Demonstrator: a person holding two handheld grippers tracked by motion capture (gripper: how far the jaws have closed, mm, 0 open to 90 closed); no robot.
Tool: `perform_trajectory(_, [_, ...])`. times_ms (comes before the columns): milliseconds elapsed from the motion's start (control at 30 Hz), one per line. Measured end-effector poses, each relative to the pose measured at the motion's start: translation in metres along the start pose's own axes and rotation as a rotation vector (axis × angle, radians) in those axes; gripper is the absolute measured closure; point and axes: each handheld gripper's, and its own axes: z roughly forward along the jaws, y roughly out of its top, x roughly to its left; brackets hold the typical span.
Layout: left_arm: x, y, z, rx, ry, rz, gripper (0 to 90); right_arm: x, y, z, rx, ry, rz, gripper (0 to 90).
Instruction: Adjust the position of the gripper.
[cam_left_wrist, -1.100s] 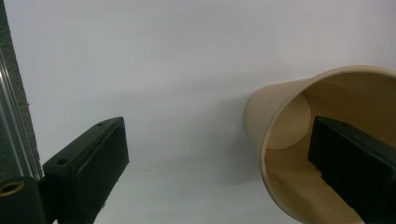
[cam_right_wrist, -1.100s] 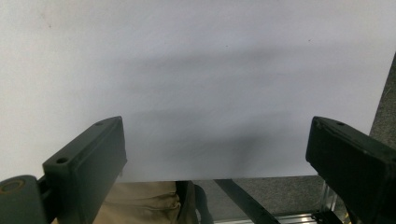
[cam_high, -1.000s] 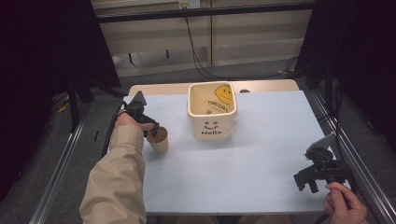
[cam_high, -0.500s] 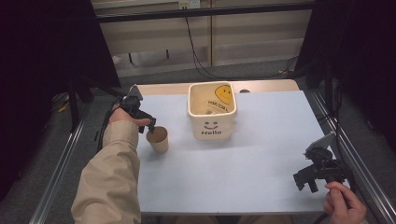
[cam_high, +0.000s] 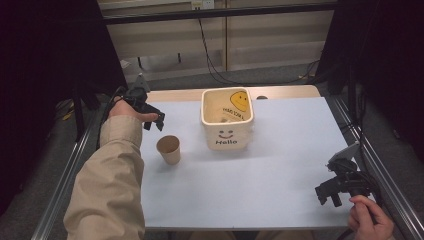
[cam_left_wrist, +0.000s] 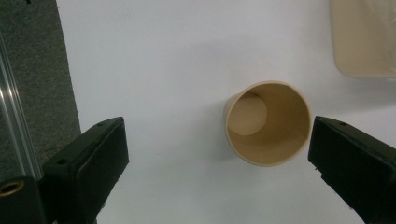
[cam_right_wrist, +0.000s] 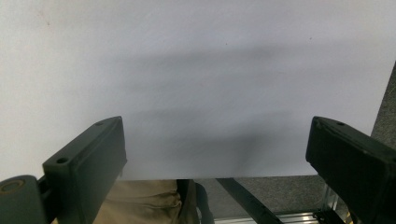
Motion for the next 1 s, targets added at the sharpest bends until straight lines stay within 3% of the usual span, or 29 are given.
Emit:
perform_trajectory(167, [-0.002, 0.002, -0.009, -0.004, 0.002, 0.029, 4.9, 0.0, -0.001, -0.001, 0.0, -0.006, -0.008, 5.1])
perform_trajectory(200, [-0.003, 0.002, -0.009, -0.003, 0.004, 0.029, 4.9, 0.002, -0.001, -0.001, 0.003, 0.002, 0.008, 5.1])
perform_trajectory(467, [-0.003, 0.004, -0.013, 0.01, -0.001, 0.026, 4.8, 0.0, 0.0, 0.0, 0.002, -0.002, -0.009, 5.1])
perform_trajectory(833, [-0.016, 0.01, -0.014, 0.055, -0.031, 0.033, 4.7, 0.002, 0.001, 0.0, 0.004, -0.009, -0.011, 5.0])
perform_trajectory(1000, [-0.022, 0.011, -0.016, 0.067, -0.045, 0.017, 4.6, 0.002, 0.001, 0.001, 0.0, -0.007, -0.017, 5.0])
